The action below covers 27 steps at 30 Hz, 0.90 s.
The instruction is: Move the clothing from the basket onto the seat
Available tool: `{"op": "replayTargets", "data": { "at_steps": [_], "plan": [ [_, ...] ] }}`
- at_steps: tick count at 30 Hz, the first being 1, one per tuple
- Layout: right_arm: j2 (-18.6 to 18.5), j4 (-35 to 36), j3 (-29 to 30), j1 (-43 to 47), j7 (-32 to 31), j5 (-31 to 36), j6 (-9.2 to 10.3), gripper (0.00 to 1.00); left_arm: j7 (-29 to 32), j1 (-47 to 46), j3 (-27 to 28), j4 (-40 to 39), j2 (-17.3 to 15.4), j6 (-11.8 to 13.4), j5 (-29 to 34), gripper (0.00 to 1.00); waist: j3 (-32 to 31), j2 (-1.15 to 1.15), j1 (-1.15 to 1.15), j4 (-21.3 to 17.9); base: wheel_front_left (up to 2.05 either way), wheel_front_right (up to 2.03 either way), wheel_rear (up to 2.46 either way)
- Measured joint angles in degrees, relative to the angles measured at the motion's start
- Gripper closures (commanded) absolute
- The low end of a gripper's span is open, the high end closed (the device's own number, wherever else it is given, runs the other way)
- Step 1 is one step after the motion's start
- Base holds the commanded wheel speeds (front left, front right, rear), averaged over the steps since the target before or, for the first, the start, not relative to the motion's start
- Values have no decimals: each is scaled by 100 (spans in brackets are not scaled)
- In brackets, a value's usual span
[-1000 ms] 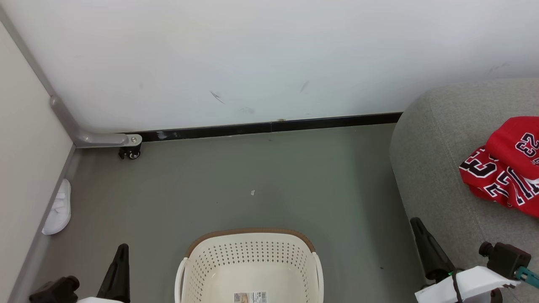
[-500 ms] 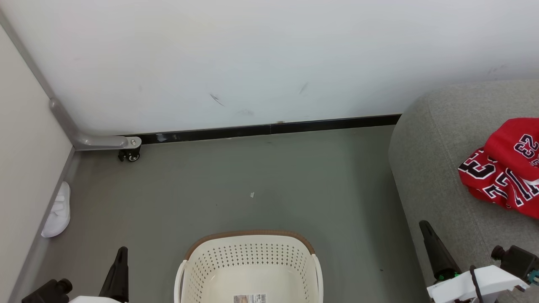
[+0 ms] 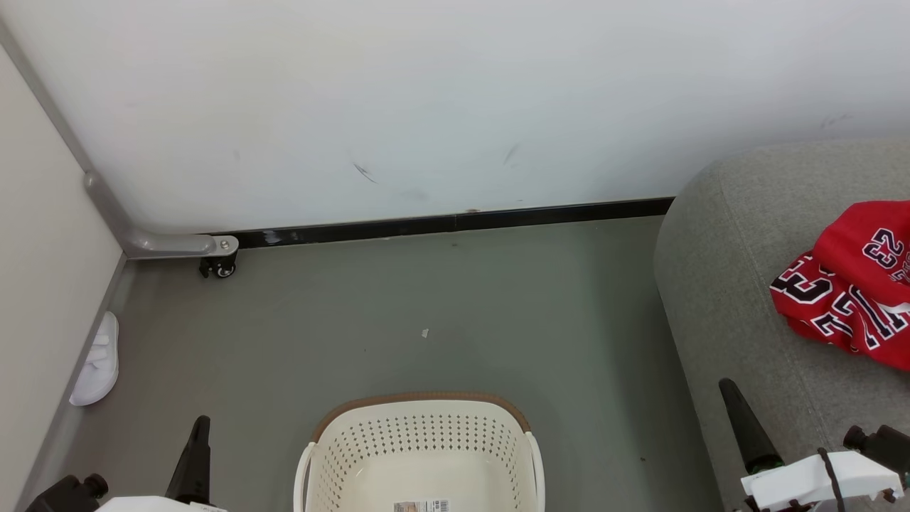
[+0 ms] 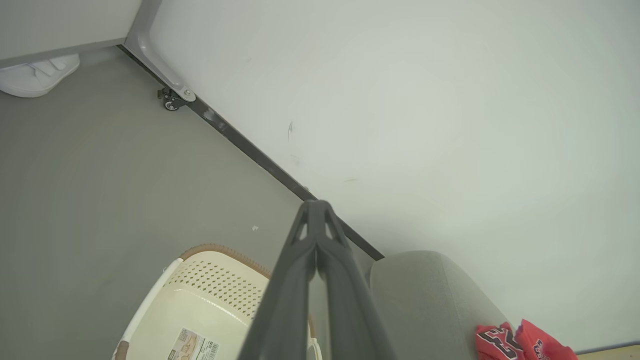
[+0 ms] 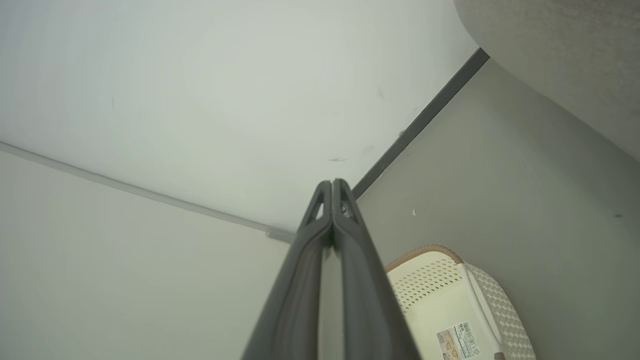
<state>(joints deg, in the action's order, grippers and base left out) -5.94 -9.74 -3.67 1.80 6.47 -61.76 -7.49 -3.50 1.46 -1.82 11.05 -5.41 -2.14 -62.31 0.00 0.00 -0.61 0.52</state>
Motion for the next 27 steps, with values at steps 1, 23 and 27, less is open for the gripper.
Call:
{"op": "replayTargets", "data": {
  "at_steps": [1, 23, 27],
  "plan": [
    [-1, -9, 20, -2, -12, -81, 0, 100, 42, -4, 15, 11, 2, -12, -55, 100, 2, 0, 5, -1, 0, 0, 0],
    [-16, -232, 272, -231, -363, -1802, 0, 100, 486, -244, 291, 244, 158, -247, -1528, 100, 42, 0, 56, -26, 0, 0, 0],
    [-16, -263, 292, -238, -437, -2038, 0, 100, 528, -261, 319, 275, 171, -266, -1747, 100, 40, 0, 56, -30, 0, 0, 0]
  ]
}}
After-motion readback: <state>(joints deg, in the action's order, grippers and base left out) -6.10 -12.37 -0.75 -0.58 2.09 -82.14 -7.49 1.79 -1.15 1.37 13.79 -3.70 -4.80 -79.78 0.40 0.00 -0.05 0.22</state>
